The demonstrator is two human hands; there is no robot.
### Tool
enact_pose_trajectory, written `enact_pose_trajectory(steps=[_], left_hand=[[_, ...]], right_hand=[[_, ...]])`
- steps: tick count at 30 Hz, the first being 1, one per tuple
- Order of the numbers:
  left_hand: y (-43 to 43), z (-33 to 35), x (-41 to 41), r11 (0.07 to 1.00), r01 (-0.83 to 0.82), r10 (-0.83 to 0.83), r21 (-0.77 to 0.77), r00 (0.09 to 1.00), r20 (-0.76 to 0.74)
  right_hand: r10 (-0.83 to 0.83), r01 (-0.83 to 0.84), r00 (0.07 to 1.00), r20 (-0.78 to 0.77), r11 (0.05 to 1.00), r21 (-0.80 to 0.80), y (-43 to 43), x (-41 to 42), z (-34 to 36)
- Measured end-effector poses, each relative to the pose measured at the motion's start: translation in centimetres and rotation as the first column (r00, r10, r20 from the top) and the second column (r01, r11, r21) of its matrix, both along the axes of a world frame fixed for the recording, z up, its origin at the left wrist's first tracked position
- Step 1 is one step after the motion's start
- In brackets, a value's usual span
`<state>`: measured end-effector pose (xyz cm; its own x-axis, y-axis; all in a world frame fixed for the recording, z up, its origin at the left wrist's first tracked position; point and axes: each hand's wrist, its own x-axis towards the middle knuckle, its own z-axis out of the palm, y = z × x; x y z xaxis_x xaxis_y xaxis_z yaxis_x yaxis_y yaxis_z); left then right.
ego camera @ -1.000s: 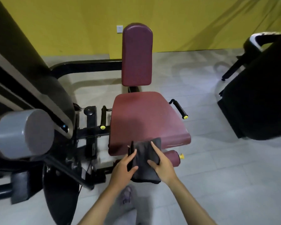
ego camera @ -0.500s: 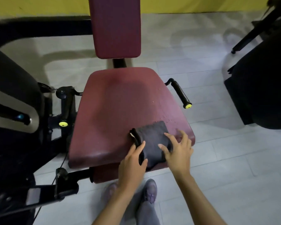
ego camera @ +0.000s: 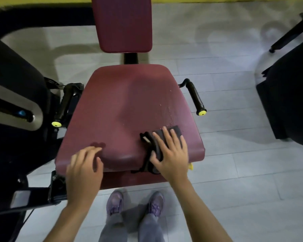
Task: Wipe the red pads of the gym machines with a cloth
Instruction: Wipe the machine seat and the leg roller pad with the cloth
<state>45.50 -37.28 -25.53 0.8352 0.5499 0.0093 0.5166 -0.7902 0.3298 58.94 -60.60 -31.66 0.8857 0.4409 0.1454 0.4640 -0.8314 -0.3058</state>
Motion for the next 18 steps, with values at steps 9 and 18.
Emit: enact_pose_trajectory(steps=[9,18], left_hand=[[6.6,-2.4,-0.8,0.973,-0.223,0.218,-0.059,0.973,-0.083],[9.1,-2.9,-1.5,0.994,-0.100,0.103,-0.052,0.993,0.051]], right_hand=[[-0.229,0.229,0.973,0.009,0.970,-0.082,-4.2,3.2,-0.6],[0.042,-0.064,0.991,0.123,0.982,0.176,11.8,-3.5,-0.8]])
